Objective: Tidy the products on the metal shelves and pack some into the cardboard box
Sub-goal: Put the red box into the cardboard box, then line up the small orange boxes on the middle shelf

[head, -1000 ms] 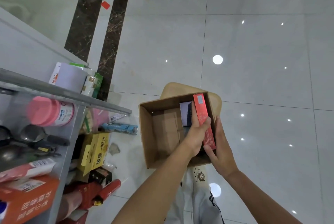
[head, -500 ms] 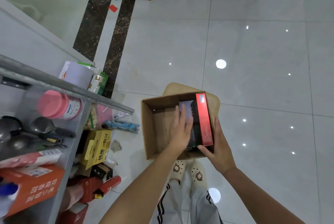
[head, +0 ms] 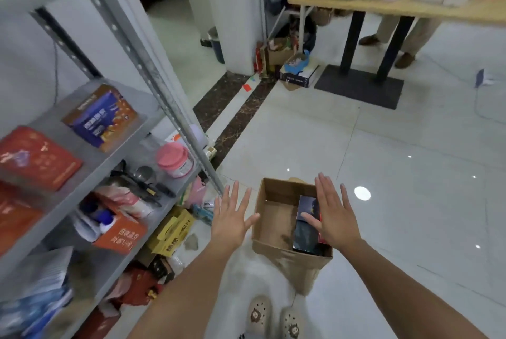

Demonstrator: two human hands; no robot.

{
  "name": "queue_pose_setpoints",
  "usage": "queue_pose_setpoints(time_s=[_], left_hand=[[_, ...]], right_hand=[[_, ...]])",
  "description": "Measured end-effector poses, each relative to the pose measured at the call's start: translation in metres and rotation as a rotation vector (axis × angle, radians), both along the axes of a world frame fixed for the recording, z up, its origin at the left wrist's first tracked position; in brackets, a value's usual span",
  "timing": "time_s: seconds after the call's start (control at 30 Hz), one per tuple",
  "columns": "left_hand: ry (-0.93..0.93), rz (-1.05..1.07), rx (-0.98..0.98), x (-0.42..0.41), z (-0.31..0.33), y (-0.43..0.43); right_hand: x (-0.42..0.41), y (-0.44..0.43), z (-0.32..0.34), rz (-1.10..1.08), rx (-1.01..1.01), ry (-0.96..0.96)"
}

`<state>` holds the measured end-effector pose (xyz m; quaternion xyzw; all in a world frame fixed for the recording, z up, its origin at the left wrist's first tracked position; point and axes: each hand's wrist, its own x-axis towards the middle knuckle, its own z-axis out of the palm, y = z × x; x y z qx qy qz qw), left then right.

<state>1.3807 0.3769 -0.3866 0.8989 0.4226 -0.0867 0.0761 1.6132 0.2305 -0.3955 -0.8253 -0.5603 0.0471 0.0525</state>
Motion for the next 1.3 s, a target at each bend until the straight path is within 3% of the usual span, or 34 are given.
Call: queue_pose_setpoints(time_s=[0.4,0.63,0.83,0.97,1.03,1.3], left_hand=[[-0.04,0.439,0.103,-0.216,0.053,-0.08],[0.009,0.763,0.165,-0.417,0.084,-0.218],[0.046,1.232,0.215,-0.617,0.075,-0.379],[0.063,1.441,0.158,-0.675,0.132,-0.457],[0.089,1.471,0.254,-0.695,0.141,-0.478],[0.036,1.584,0.239,-0.784,0.117,-0.495]], right_hand=[[-0.188,0.034,0.041,0.461,-0.027,-0.014],[-0.395,-0.015,0.048,0.749,0.017,0.115],[-0.598,-0.083,0.068,1.015,0.055,0.227],[-0.705,-0.114,0.102,1.219,0.115,0.131],[-0.748,-0.124,0.115,1.303,0.158,0.14],[-0.887,-0.125,0.119,1.42,0.194,0.193]])
